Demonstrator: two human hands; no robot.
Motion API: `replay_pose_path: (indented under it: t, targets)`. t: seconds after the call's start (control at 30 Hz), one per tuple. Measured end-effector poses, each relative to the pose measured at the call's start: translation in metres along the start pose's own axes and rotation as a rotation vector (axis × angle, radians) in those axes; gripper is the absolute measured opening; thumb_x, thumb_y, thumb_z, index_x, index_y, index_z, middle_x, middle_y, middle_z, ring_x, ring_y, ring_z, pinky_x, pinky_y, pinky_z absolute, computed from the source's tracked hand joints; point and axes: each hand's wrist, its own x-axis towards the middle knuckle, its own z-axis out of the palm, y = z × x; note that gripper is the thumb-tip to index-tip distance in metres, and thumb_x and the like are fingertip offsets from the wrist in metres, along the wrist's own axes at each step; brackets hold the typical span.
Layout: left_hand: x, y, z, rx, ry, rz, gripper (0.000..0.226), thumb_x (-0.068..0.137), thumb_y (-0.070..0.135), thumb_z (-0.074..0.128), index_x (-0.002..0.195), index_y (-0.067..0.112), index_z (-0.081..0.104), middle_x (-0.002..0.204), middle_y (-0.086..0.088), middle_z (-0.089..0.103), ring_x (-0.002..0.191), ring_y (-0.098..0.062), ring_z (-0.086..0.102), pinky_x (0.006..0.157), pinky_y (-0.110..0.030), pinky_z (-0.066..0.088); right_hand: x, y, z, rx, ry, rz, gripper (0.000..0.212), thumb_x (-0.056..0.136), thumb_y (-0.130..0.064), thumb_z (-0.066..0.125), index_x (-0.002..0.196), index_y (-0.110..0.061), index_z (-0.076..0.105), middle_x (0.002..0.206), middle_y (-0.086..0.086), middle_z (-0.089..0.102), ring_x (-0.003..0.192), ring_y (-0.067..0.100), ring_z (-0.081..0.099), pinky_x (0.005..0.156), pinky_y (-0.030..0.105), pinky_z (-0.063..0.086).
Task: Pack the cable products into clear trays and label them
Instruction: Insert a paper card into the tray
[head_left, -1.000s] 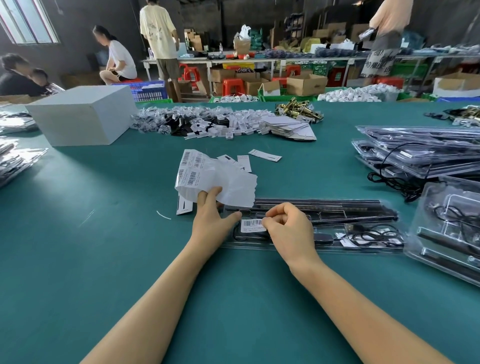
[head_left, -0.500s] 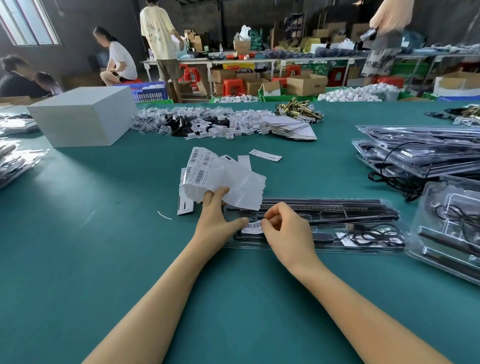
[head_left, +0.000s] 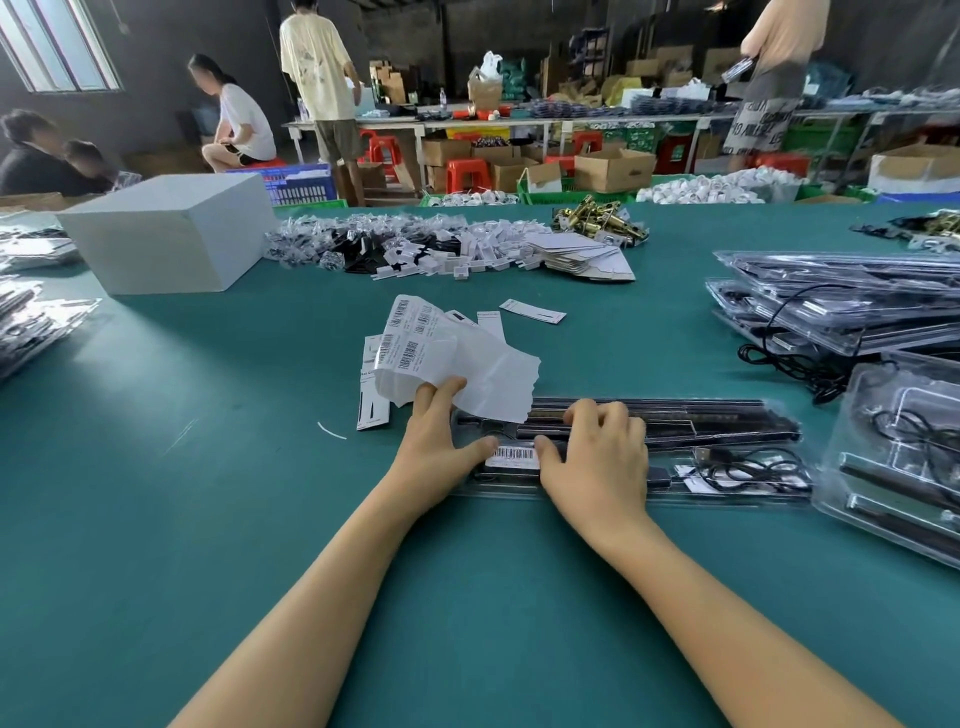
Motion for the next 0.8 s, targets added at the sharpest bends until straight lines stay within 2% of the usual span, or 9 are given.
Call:
replay_pose_path:
  t: [0.17, 0.27, 0.37, 0.57, 0.7, 0.73, 0.77, 0.8]
  targets:
    - [-0.001, -0.003, -0.005, 0.037, -0.084, -0.026, 0.086, 0.080, 0.029, 0.076, 0.147, 0.019, 0.023, 0.132, 0.006, 0.024, 0.132, -0.012, 0.025, 0.105, -0.021, 0.020, -0.004, -0.003, 0.005, -0.073, 0.017, -0.038, 0.031, 0.094, -0.039, 0.048, 0.112, -0.014, 0.051, 0.117, 0.006, 0.047, 0.104, 0.028, 0.040, 0.086, 0.036, 0.033]
    - [-0.001, -0.003, -0.004, 0.031, -0.097, -0.040, 0.098, 0.072, 0.037, 0.082, 0.148, 0.022, 0.021, 0.130, 0.009, 0.024, 0.130, -0.009, 0.024, 0.107, -0.022, 0.021, -0.006, -0.002, 0.007, -0.089, 0.033, -0.081, 0.048, 0.089, -0.057, 0.046, 0.107, -0.013, 0.054, 0.111, 0.006, 0.049, 0.101, 0.028, 0.042, 0.084, 0.038, 0.034]
    - [0.000, -0.005, -0.003, 0.028, -0.101, -0.023, 0.093, 0.076, 0.033, 0.080, 0.148, 0.021, 0.022, 0.131, 0.008, 0.024, 0.132, -0.011, 0.024, 0.108, -0.023, 0.021, -0.005, 0.002, 0.006, -0.074, -0.014, -0.078, 0.053, 0.084, -0.063, 0.050, 0.109, -0.017, 0.055, 0.112, 0.003, 0.048, 0.102, 0.026, 0.041, 0.086, 0.037, 0.033]
    - [0.000, -0.008, -0.003, -0.020, -0.077, -0.027, 0.077, 0.083, 0.020, 0.071, 0.146, 0.022, 0.026, 0.129, 0.007, 0.027, 0.123, -0.011, 0.033, 0.104, -0.021, 0.025, 0.000, 0.007, -0.001, 0.073, -0.058, -0.110, 0.026, 0.094, -0.035, 0.053, 0.114, -0.019, 0.058, 0.114, 0.000, 0.052, 0.104, 0.022, 0.040, 0.088, 0.031, 0.035]
    - [-0.001, -0.008, -0.002, -0.110, 0.116, -0.005, 0.056, 0.088, -0.005, 0.053, 0.139, 0.014, 0.040, 0.129, 0.006, 0.035, 0.116, -0.015, 0.047, 0.102, -0.020, 0.038, 0.003, 0.010, -0.014, 0.112, -0.025, -0.140, 0.019, 0.093, -0.019, 0.053, 0.111, -0.012, 0.058, 0.108, 0.004, 0.052, 0.101, 0.024, 0.047, 0.079, 0.031, 0.036]
    - [-0.001, -0.008, -0.003, -0.160, 0.182, -0.028, 0.054, 0.089, -0.009, 0.048, 0.138, 0.013, 0.042, 0.131, 0.005, 0.036, 0.117, -0.017, 0.049, 0.097, -0.013, 0.040, 0.006, 0.012, -0.019, 0.078, 0.001, -0.172, 0.020, 0.094, -0.025, 0.054, 0.109, -0.012, 0.058, 0.104, 0.004, 0.053, 0.098, 0.025, 0.050, 0.077, 0.031, 0.036]
    - [-0.001, -0.007, -0.005, -0.203, 0.234, -0.057, 0.053, 0.089, -0.009, 0.046, 0.137, 0.014, 0.043, 0.132, 0.006, 0.036, 0.118, -0.016, 0.050, 0.090, -0.007, 0.041, 0.008, 0.013, -0.024, 0.022, -0.001, -0.206, 0.028, 0.094, -0.037, 0.053, 0.109, -0.013, 0.058, 0.102, 0.003, 0.054, 0.098, 0.025, 0.051, 0.076, 0.032, 0.037]
    - [0.000, -0.006, -0.006, -0.247, 0.269, -0.081, 0.053, 0.090, -0.008, 0.046, 0.137, 0.017, 0.043, 0.132, 0.007, 0.035, 0.118, -0.015, 0.051, 0.087, -0.007, 0.041, 0.011, 0.014, -0.028, -0.045, -0.049, -0.224, 0.043, 0.091, -0.053, 0.048, 0.112, -0.016, 0.057, 0.105, 0.002, 0.055, 0.101, 0.024, 0.051, 0.079, 0.033, 0.038]
